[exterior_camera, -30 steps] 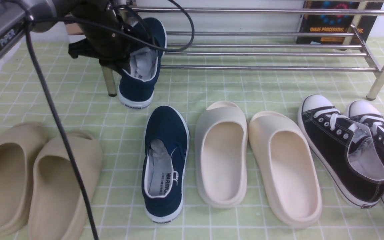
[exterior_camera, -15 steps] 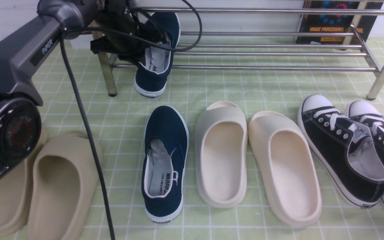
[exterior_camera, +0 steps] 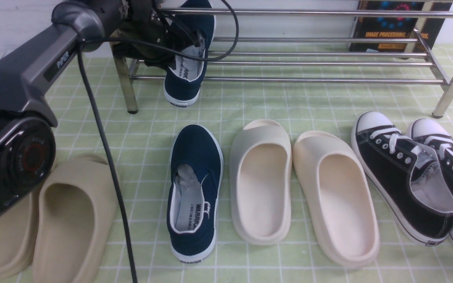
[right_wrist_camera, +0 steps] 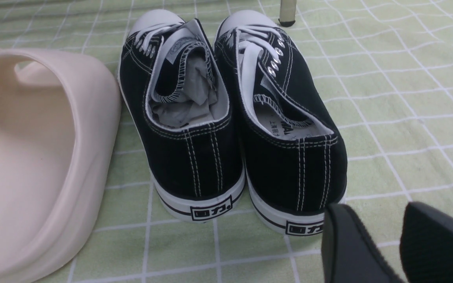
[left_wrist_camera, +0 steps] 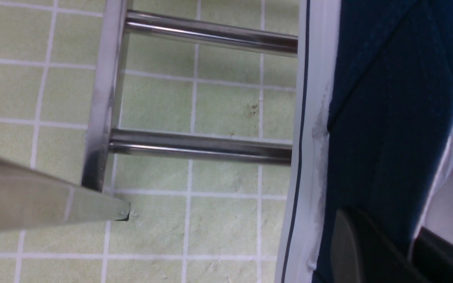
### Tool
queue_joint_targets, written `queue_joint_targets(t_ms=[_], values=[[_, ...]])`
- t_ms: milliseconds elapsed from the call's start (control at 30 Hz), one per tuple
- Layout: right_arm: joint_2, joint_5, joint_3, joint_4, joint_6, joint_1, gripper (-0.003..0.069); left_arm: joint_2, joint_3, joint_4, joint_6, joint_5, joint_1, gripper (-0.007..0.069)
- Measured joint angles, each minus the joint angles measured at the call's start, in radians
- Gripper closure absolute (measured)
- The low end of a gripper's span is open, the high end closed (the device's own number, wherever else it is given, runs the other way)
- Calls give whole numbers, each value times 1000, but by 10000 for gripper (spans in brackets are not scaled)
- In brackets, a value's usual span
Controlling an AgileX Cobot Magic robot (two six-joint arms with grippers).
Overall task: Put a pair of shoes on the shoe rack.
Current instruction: Use the left arm to put a shoe into the shoe rack
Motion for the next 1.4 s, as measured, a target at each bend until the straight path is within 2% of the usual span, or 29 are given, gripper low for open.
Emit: queue_joint_targets(t_ms=[200,333,533,633,767,900,1000,1233,1400], values=[[0,0,0,0,0,0,414,0,0,2,0,-15,0,578],[0,0,0,0,0,0,414,0,-3,6,0,-34,0,501],[0,0,0,0,0,0,414,-20,-38,10,0,23,0,371],[0,0,0,0,0,0,414,-46,-55,27,0,95,-1,359],[0,0,0,0,0,0,414,-98,-62,65,0,201,-1,415],[0,0,0,0,0,0,414,-142,-66,52,33,327,-5,552],[0,0,0,0,0,0,414,-143,-67,17,72,366,-18,634],[0,0,0,0,0,0,414,-18,-68,-35,124,375,-96,638],[0,0,0,0,0,0,414,56,-66,24,91,367,-91,638]])
